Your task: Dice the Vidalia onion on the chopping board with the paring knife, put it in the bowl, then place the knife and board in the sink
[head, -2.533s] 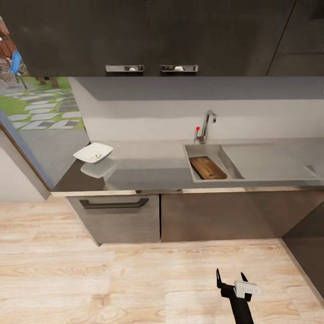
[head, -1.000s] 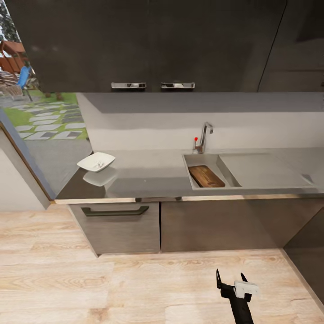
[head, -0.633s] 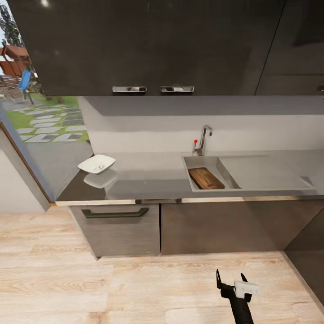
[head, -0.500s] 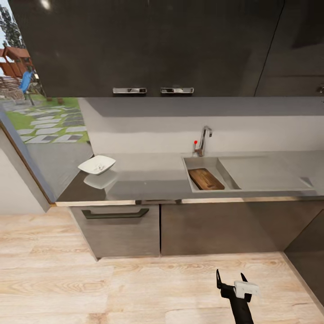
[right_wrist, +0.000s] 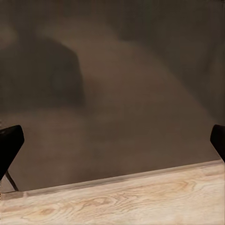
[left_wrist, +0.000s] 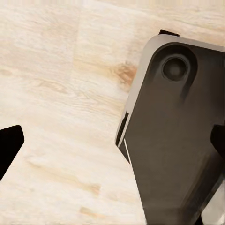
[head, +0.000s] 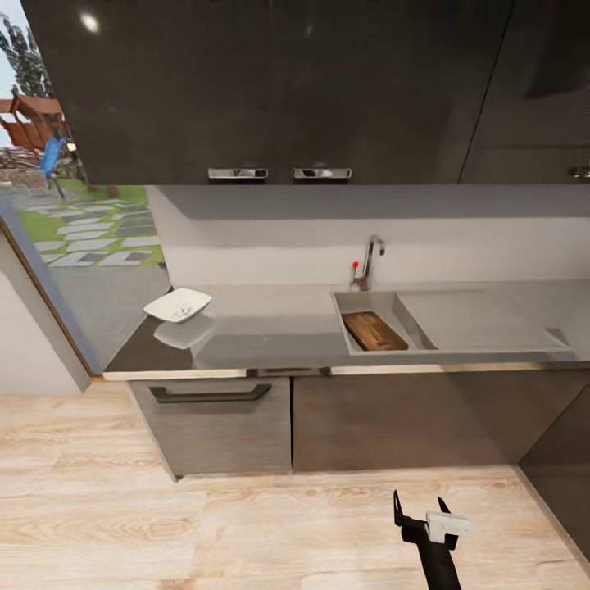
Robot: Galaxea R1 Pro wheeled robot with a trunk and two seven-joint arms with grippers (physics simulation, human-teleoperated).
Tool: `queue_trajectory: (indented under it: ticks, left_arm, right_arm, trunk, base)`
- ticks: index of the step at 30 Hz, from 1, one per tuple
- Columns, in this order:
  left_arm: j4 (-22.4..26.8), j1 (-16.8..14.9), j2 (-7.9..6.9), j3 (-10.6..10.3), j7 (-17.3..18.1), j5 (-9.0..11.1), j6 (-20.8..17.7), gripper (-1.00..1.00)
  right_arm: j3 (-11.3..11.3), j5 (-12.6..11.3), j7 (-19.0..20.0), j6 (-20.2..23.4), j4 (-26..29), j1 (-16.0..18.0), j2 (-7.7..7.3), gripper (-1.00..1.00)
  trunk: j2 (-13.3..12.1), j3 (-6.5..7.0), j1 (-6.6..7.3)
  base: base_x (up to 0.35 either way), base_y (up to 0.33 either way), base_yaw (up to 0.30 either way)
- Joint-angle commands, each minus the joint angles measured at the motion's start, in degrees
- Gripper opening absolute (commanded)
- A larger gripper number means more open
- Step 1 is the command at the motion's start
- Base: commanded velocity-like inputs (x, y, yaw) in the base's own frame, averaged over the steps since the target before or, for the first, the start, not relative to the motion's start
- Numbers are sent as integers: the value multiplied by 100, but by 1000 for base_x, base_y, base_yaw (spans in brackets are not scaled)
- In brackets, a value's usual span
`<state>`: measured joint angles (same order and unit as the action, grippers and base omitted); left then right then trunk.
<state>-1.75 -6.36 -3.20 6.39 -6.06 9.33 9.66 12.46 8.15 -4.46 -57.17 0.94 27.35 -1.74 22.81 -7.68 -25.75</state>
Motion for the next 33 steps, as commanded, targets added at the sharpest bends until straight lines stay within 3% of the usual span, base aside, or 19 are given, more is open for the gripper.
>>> queue_trajectory:
  ticks: [1, 6, 10, 20, 23, 26, 30, 33]
  left_arm:
    - [-79, -12, 15, 40, 2, 0, 35, 100]
    - [-188, -12, 104, 71, 23, 3, 89, 100]
    - [127, -12, 308, 48, 27, -8, 460, 100]
    - [45, -11, 294, 35, 27, -8, 612, 100]
    - [11, -10, 351, 37, 26, -4, 613, 100]
    - [13, -9, 386, 48, 29, 2, 620, 100]
    - [154, -14, 400, 54, 37, -4, 632, 100]
    - [401, -14, 397, 50, 36, -9, 633, 100]
  right_arm:
    - [19, 59, -47, -13, -6, 6, 3, 100]
    - [19, 61, -47, -13, -6, 7, 27, 100]
    - [19, 63, -47, -13, -6, 7, 32, 100]
    - [24, 60, -47, -13, -6, 7, 33, 100]
    - [20, 63, -48, -3, -6, 7, 33, 100]
    - [23, 63, -52, 237, -9, 7, 21, 100]
    - [34, 63, -67, 1352, -9, -110, -95, 100]
    - [33, 63, -87, 1794, -13, -393, -240, 100]
  trunk:
    - [11, -1, -4]
    - [11, 44, -4]
    - [11, 80, -4]
    - [11, 171, -4]
    - [11, 198, -4]
    - [11, 217, -4]
    - [11, 224, -4]
    - [11, 225, -4]
  base:
    - [0, 0, 0]
    - [0, 0, 0]
    - [0, 0, 0]
    - [0, 0, 0]
    - [0, 0, 0]
    - [0, 0, 0]
    - [0, 0, 0]
    - [0, 0, 0]
